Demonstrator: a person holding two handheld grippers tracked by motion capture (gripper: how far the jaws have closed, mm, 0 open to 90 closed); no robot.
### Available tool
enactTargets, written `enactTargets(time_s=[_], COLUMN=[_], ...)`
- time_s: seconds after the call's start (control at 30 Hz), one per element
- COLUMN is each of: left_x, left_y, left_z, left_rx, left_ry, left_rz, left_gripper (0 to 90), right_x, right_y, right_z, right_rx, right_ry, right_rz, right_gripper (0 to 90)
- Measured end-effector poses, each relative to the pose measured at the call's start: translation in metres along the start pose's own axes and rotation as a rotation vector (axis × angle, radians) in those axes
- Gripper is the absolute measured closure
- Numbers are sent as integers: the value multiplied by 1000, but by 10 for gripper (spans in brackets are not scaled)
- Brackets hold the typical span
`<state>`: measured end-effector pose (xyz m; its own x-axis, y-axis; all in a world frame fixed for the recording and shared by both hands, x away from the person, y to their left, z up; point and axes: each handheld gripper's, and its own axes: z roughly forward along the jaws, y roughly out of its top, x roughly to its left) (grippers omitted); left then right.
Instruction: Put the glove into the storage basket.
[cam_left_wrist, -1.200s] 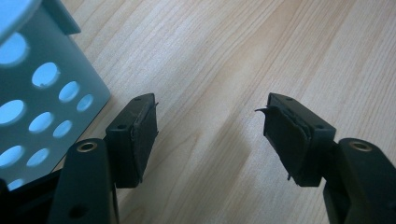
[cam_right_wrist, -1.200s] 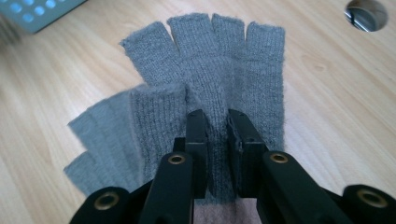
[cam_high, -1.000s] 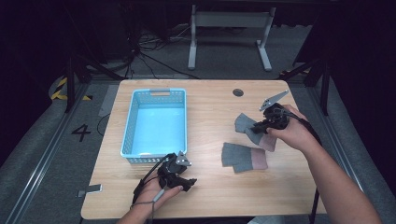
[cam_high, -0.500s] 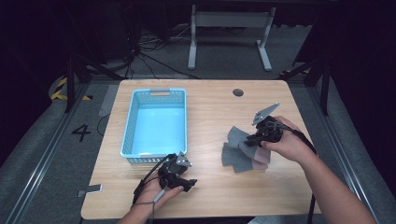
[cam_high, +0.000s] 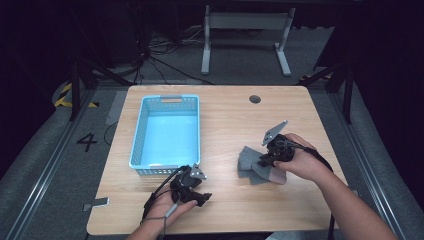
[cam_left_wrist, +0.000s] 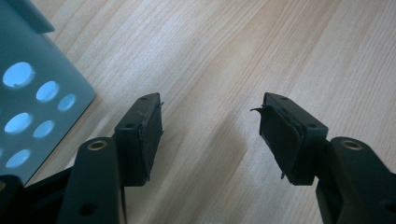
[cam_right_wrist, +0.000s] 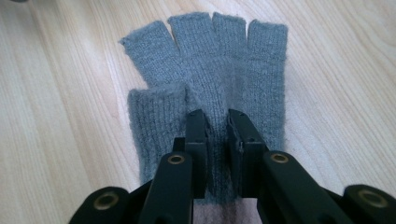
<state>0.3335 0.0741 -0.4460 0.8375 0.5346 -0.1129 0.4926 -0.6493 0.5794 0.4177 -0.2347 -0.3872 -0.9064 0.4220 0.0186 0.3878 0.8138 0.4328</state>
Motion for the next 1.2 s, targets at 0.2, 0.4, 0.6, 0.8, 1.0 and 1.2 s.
enactTargets(time_s=[0.2, 0.4, 0.6, 0.8, 1.0, 1.2], left_x=[0, 0, 0, 0, -4, -8], left_y=[0, 0, 0, 0, 3, 10], left_z=[0, 0, 0, 0, 1, -2], left_rx=[2, 12, 6, 12, 1, -40], left_ry=[-2, -7, -4, -6, -10, -48], left_rz=[0, 3, 0, 3, 11, 10], left_gripper=[400, 400, 400, 399, 415, 535], right_x=[0, 1, 3, 4, 10, 21], right_y=[-2, -1, -5, -20, -41, -60], right_z=[11, 17, 19, 3, -11, -20], right_rx=[27, 38, 0, -90, -138, -154], right_ry=[1, -3, -6, -14, -16, -2], right_rz=[-12, -28, -31, 14, 71, 112], right_gripper=[803, 794, 678, 649, 727, 766])
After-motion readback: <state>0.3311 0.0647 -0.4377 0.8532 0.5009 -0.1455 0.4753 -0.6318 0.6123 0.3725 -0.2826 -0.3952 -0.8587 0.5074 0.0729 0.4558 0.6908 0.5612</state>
